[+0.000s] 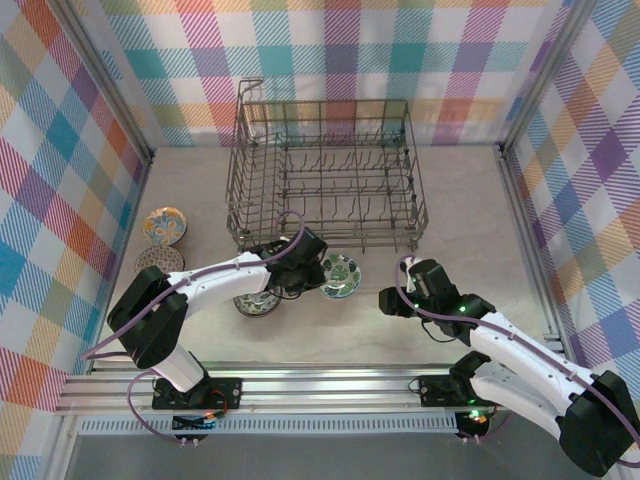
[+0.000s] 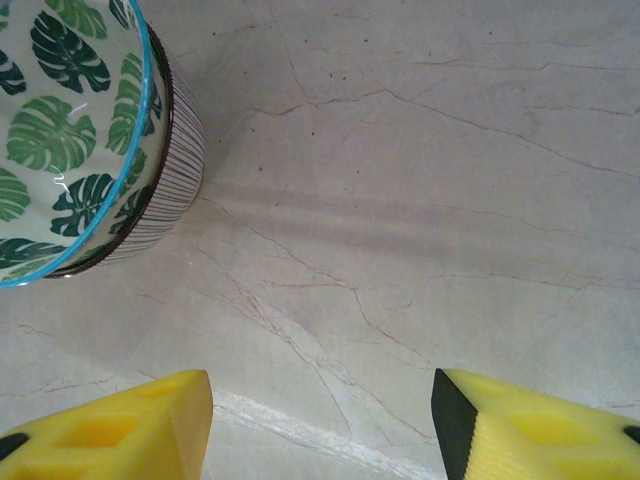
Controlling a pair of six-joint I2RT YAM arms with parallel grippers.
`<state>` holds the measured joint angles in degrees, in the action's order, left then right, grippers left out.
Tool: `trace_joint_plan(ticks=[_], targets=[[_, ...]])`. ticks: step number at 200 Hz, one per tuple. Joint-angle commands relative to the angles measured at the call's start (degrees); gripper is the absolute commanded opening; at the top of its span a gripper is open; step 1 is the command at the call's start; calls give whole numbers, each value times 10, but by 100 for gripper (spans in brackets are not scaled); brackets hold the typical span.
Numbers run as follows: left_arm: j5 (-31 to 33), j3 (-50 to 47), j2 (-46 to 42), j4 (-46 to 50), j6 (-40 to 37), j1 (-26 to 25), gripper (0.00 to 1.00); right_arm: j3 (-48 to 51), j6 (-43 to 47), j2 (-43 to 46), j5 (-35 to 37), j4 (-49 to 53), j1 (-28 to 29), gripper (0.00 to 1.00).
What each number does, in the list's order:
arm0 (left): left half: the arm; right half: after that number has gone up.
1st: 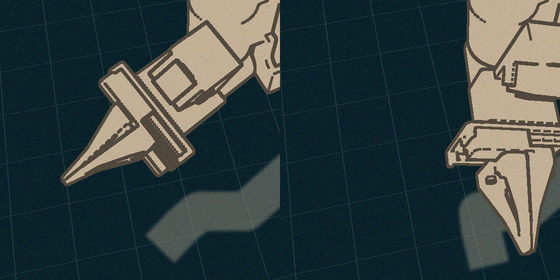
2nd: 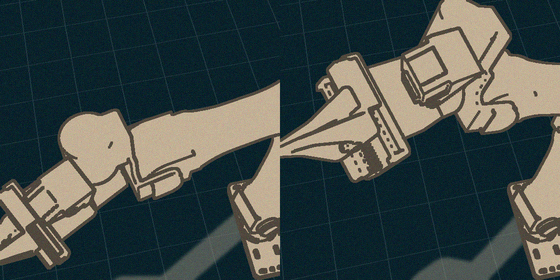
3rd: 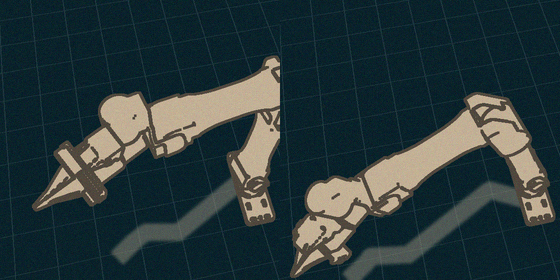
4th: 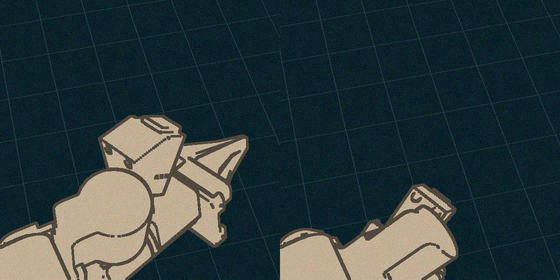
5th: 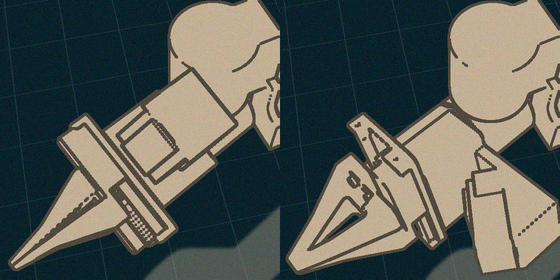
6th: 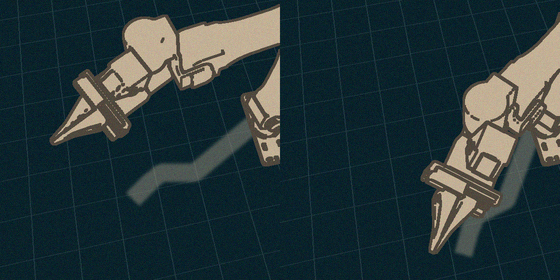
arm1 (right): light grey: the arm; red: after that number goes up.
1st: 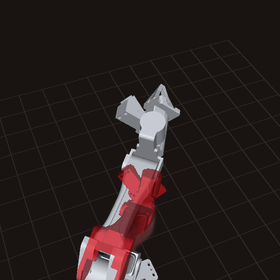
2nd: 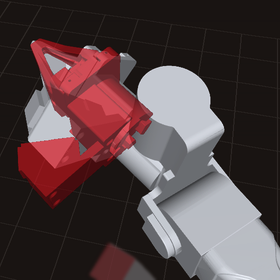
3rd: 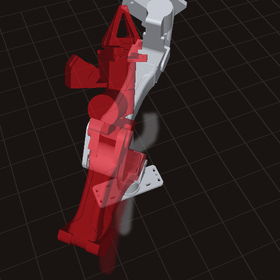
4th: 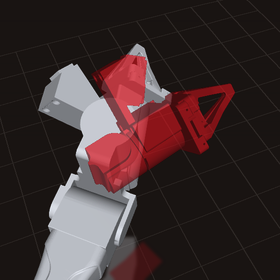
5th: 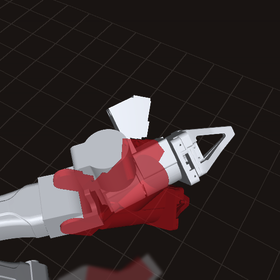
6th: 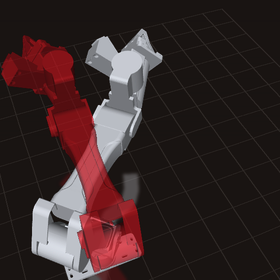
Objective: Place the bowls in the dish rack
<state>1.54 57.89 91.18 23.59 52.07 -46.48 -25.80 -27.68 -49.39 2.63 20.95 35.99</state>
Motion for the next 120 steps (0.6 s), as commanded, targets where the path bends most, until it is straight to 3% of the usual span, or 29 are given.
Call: trace_joint_plan(ticks=[1, 69, 120], targets=[[1, -5, -11, -21, 3, -10, 12, 8, -3, -1, 8, -12, 2, 61], [3, -2, -18, -22, 0, -22, 8, 6, -5, -9, 4, -16, 2, 61], [1, 4, -9, -18, -3, -26, 13, 4, -8, -17, 4, -18, 2, 65]])
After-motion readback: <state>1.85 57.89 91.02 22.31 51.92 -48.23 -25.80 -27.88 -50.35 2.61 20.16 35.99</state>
